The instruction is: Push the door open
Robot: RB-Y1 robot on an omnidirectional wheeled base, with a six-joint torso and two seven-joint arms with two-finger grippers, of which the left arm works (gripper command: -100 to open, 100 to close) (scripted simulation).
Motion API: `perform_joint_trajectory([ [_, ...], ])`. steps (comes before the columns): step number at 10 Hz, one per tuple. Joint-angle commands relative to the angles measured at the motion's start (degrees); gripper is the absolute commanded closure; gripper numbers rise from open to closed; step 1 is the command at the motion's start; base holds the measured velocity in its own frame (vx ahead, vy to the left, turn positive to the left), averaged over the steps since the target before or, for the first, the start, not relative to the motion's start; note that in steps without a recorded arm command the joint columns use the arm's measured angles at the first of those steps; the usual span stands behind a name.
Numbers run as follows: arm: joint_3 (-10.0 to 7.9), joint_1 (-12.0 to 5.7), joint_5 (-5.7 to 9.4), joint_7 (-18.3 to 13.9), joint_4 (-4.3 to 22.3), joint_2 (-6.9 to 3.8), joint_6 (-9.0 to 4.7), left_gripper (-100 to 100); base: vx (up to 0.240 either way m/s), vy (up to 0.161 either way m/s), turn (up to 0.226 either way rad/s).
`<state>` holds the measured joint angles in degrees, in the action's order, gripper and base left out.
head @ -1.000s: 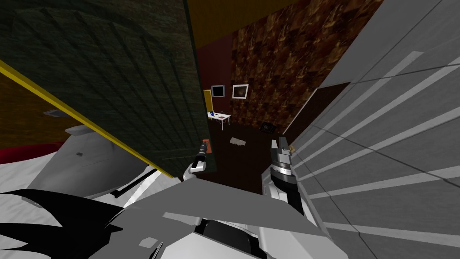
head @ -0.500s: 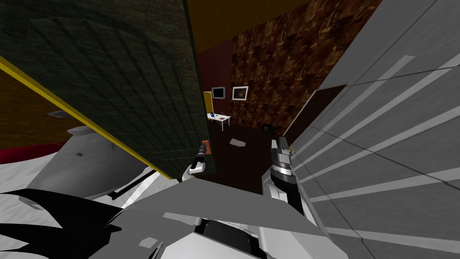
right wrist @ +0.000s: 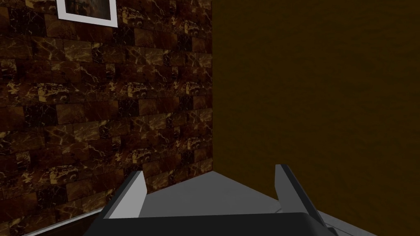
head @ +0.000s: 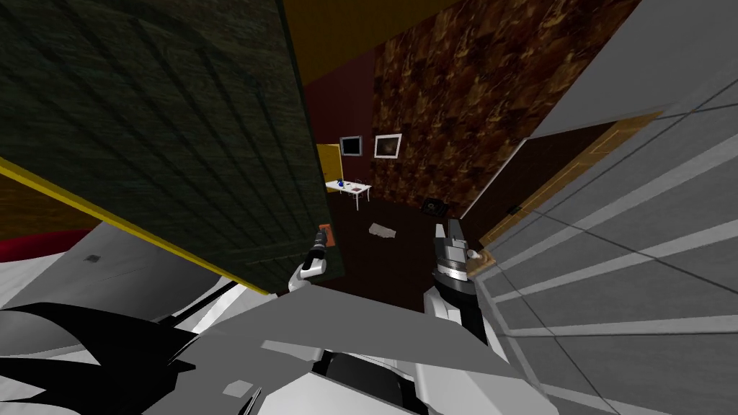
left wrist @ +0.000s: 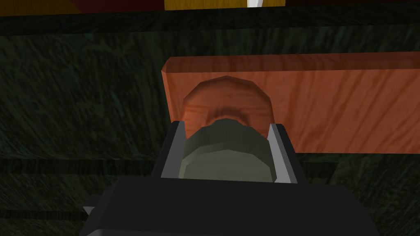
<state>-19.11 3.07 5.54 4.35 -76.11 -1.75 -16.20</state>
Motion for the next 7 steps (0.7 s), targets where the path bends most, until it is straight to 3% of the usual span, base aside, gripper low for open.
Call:
perform_joint_trajectory([
  [1,-1.53,0.30,0.31,0.2,-0.8,0.28,0.02,100,0.243,-0.029,0.061],
  [4,-3.45,0.55,0.77,0.5,-1.4,1.72,0.43,100,0.216,-0.038,0.062],
  [5,-3.00,0.70,0.63,0.5,-1.2,1.50,0.48,100,0.091,-0.018,0.036],
  [7,-4.70,0.98,0.98,0.8,-1.7,0.47,0.42,100,0.167,-0.003,0.038],
])
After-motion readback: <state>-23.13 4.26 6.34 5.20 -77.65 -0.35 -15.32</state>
